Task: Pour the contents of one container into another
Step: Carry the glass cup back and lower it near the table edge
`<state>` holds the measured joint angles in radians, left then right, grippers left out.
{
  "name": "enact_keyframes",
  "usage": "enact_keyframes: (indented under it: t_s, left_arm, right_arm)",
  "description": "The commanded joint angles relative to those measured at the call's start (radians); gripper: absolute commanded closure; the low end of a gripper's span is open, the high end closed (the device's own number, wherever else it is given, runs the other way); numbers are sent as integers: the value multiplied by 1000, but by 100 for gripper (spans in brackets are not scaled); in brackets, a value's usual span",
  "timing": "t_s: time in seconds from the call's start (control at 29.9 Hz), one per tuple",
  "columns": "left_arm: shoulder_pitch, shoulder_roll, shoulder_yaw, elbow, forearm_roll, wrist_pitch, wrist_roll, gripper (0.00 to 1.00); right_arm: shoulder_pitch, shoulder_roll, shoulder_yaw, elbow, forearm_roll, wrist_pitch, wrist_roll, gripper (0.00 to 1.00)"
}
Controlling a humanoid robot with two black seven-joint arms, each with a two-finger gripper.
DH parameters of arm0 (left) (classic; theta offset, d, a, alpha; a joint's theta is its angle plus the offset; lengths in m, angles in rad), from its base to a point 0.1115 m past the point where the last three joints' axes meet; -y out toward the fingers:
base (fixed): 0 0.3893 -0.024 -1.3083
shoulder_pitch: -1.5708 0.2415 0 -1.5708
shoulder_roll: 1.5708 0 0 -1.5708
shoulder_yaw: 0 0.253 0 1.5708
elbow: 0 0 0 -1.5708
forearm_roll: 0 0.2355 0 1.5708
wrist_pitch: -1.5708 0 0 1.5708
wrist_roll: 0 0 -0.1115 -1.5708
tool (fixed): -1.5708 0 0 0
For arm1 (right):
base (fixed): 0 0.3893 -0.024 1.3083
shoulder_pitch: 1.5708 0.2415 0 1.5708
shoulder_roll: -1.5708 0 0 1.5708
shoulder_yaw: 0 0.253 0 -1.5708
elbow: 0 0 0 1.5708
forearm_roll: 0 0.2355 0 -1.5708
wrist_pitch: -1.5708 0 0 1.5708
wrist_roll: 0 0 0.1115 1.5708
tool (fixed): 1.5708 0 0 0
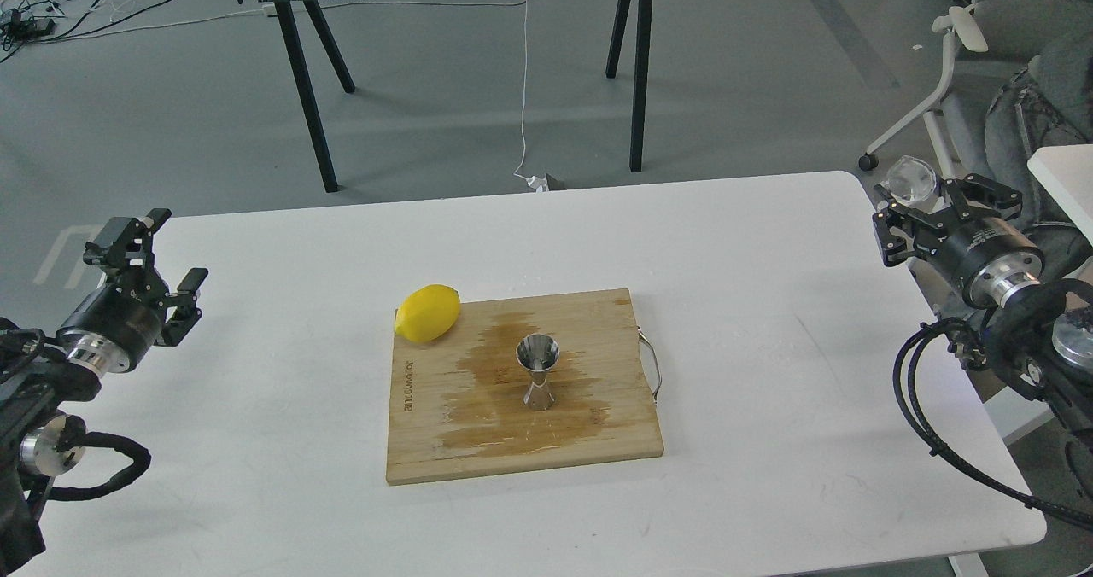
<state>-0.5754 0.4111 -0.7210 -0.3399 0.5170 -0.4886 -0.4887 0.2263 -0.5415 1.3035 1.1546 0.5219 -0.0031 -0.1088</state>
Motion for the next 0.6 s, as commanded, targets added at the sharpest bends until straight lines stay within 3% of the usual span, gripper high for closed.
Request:
enact_keyframes:
  t_s: [0.0,0.37,0.57]
  left_arm:
    - [0,0,0,1,-2,0,0,1]
    - [0,2,0,1,0,0,0,1]
    - [2,-2,0,1,0,0,0,1]
  right_arm:
    - [-5,49,5,-4,56,-64,3,83]
    - [-61,201,62,-4,58,-224,6,83]
    - [-73,230,66,-16,58,-297,32,83]
